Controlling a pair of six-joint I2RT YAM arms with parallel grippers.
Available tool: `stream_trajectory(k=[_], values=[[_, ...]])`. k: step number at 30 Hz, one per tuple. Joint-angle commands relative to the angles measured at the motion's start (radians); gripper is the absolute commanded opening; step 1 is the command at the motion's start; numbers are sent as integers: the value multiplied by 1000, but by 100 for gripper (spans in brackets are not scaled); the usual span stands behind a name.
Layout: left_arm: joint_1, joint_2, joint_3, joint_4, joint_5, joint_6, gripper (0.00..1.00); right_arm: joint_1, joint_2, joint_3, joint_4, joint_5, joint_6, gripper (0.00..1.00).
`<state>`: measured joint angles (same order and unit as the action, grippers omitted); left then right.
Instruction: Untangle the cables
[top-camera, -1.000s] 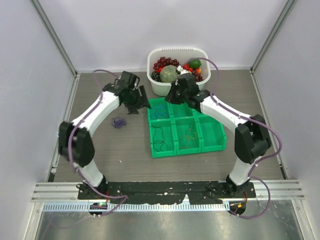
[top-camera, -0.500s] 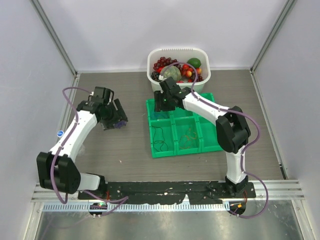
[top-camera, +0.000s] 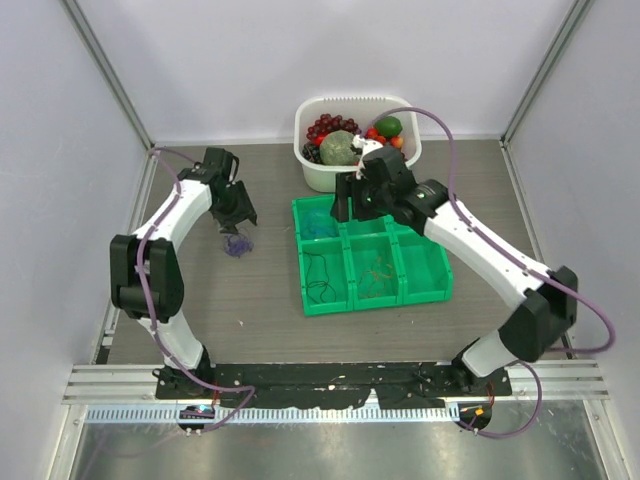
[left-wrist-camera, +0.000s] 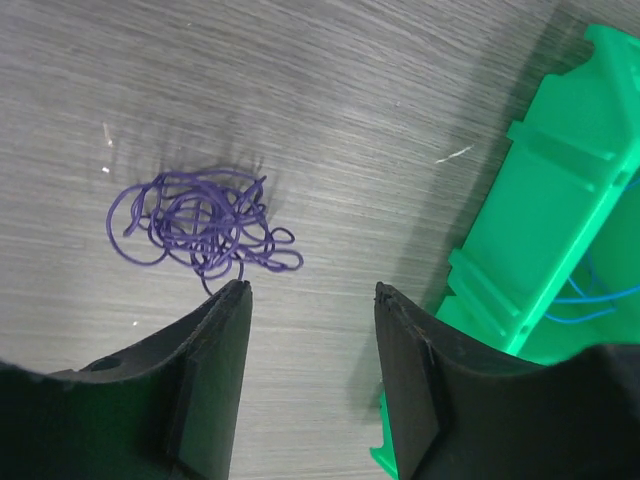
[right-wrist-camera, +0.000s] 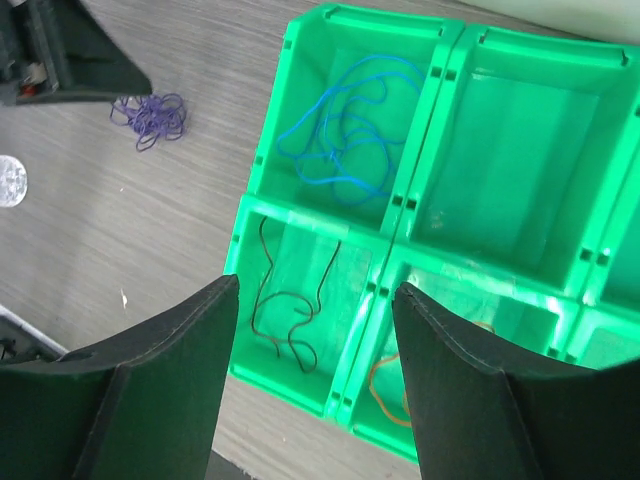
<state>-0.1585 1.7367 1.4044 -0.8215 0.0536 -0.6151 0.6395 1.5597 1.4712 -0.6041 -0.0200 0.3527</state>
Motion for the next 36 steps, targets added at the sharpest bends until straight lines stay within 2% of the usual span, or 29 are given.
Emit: stream_trajectory(k=[1, 8, 9, 11, 16, 23, 28, 32, 36], values=[[4, 58, 67, -7, 6, 23, 53, 2, -105, -92, -25, 17, -4, 68], [1, 107, 70, -2, -3, -9, 51, -1, -136, -118, -23, 17, -3, 67], [1, 118, 73, 4, -1, -12, 49, 0, -124, -114, -23, 12, -6, 67], [1, 136, 76, 7, 8, -18, 38, -1, -106, -91, -22, 2, -14, 66], [-7, 113, 73, -1, 26, -28, 0, 0, -81, -57, -19, -27, -18, 66], [-9, -121, 68, -96, -11, -14, 0, 2, -75, -83, 18, -64, -18, 65], [-6, -310, 85, -174, 0, -61, 0, 8, -46, -94, 102, -145, -14, 65], [-6, -452, 131, -235, 5, -118, 0, 54, -27, -84, 231, -259, -14, 64], [-7, -526, 209, -275, 12, -162, 0, 133, -23, -63, 398, -339, -6, 66]])
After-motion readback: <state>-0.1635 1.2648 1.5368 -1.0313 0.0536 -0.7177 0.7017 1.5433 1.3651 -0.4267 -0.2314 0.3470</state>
